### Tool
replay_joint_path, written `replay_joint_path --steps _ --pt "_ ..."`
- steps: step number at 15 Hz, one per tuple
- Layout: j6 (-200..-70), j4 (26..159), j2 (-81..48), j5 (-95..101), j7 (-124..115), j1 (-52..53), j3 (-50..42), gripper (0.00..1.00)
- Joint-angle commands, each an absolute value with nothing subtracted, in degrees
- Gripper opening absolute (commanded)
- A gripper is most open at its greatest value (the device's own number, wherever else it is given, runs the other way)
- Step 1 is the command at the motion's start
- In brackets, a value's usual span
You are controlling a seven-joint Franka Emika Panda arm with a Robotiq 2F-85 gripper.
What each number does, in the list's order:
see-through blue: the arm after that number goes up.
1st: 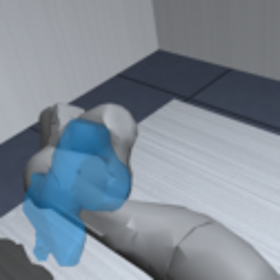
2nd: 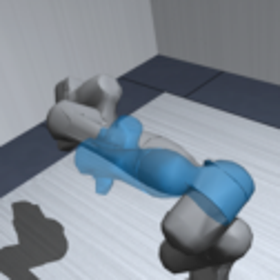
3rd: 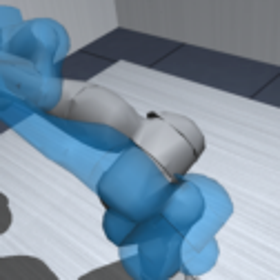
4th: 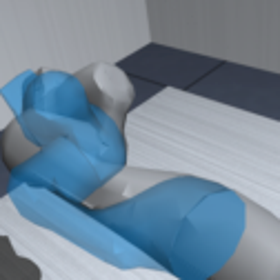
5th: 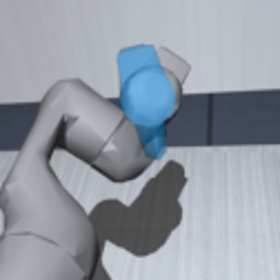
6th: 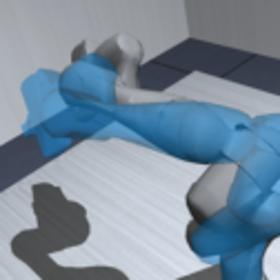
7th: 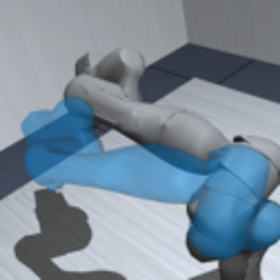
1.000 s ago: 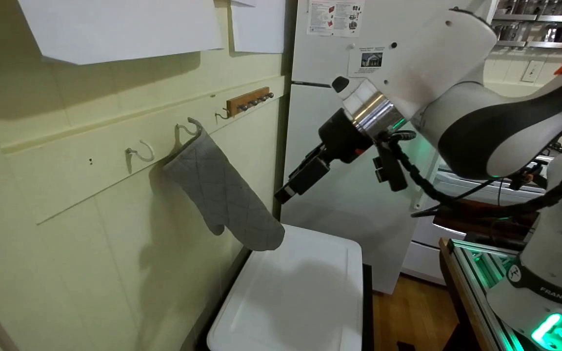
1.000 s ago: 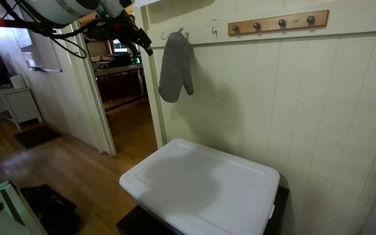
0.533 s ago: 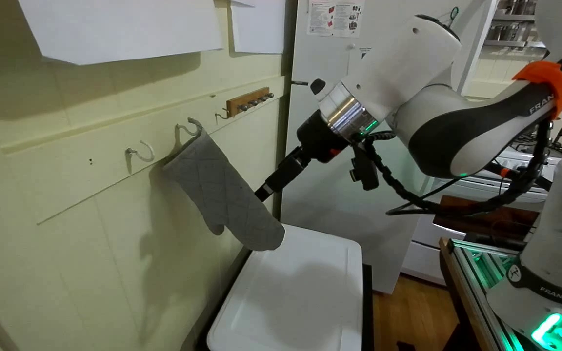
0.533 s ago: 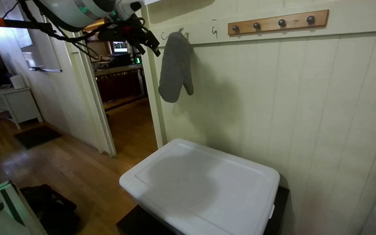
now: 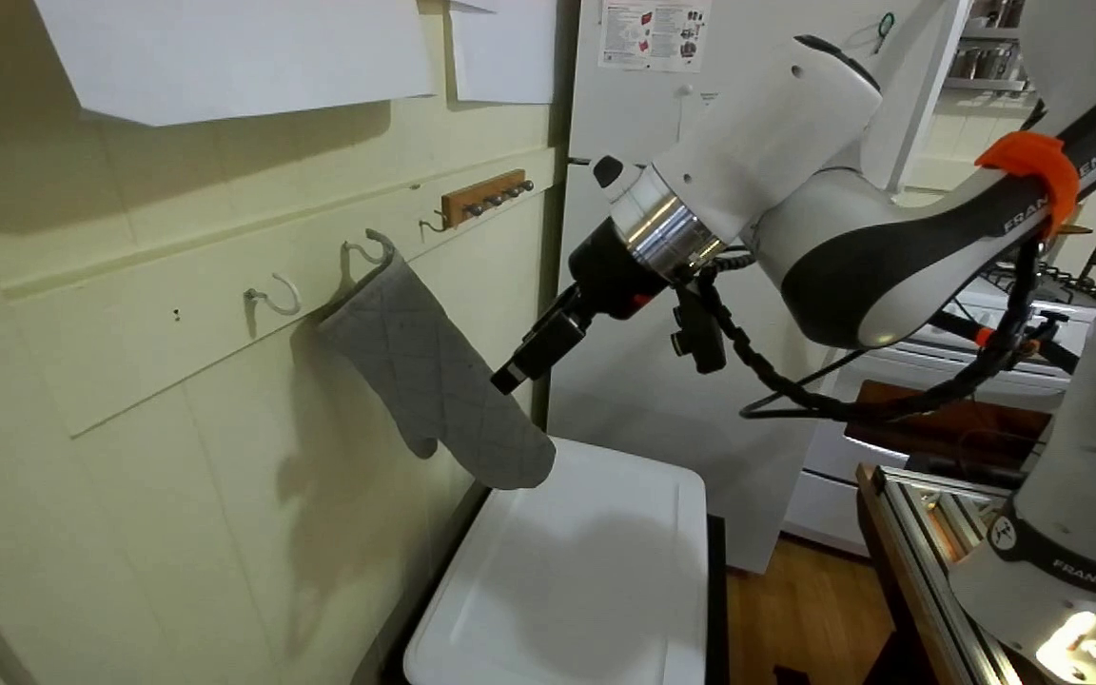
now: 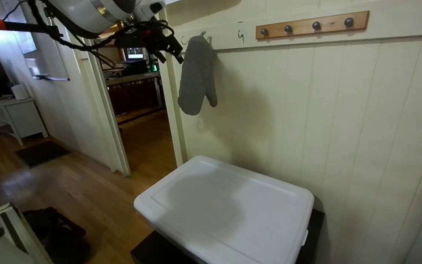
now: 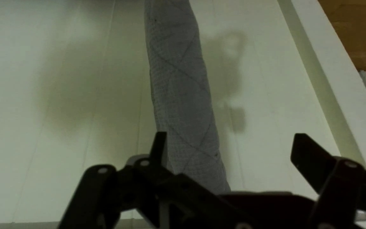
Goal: Move the glove from the hook on the left to the hook on the right
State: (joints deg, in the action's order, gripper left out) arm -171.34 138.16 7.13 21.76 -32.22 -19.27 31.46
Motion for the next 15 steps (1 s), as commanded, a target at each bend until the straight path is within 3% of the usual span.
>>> replay_joint_path --steps 1,9,15 --pt "-169.9 134.7 3.9 30.8 -36.9 -22.6 34.5 1.00" --pt "-165.4 127.4 -0.5 58.3 -55.7 -25.0 35.9 1.00" --pt "-153.9 120.5 -8.1 80.0 -78.6 -21.8 35.9 1.00"
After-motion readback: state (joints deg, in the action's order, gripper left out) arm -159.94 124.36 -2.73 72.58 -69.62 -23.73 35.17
